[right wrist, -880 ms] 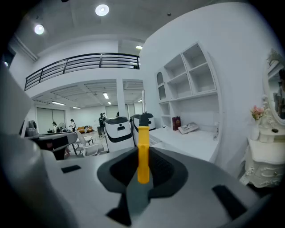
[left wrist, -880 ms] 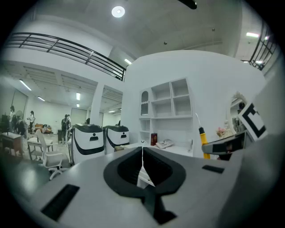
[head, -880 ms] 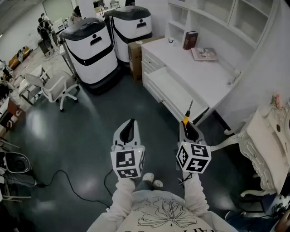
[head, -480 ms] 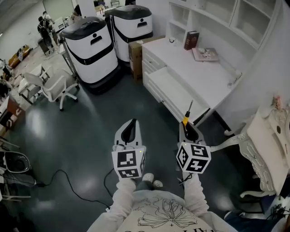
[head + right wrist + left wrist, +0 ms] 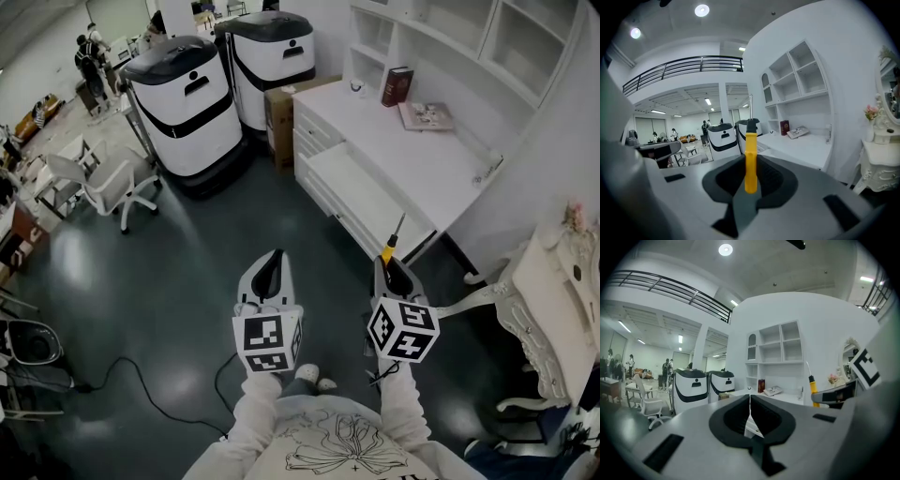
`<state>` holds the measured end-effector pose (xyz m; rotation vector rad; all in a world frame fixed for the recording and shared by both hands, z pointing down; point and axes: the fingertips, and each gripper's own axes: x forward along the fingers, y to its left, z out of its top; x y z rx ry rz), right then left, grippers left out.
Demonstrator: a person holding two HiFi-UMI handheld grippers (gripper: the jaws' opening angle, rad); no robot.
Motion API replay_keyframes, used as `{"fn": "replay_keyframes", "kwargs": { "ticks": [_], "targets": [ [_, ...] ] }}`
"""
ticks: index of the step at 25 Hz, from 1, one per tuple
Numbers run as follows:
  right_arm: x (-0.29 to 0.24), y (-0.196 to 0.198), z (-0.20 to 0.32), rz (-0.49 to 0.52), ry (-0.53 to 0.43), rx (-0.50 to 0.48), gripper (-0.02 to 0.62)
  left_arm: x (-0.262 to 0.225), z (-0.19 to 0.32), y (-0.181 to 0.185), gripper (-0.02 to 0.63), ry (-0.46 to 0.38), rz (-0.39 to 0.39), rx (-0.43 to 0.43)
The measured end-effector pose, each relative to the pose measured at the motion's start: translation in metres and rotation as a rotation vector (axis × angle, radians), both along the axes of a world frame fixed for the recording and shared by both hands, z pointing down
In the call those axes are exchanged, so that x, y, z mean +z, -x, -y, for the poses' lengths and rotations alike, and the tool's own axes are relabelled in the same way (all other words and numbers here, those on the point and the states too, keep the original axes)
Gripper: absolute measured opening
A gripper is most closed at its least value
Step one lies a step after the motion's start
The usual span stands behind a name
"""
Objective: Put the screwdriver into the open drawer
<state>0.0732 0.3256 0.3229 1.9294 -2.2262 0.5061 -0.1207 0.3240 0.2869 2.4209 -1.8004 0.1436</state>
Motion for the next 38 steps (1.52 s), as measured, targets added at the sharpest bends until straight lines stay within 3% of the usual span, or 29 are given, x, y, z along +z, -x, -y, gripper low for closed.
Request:
{"fn": "replay_keyframes", "kwargs": {
  "ticks": [19,27,38],
  "targets": [
    [0.033,0.015,0.051,0.031,0.07,0.011,0.067,0.032,0.055,0.016,0.008,0.062,0.005,0.009],
    [0.039,0.002,0.122,0.035,0.074,-0.017,0.067,0.038,0.117,0.005,0.008,0.065,0.018,-0.017],
    [0.032,-0.034,0.242,0.05,0.076,-0.071,0.067,0.031,0.229,-0.042,0.008,0.071,0.033,-0.04]
  ]
}}
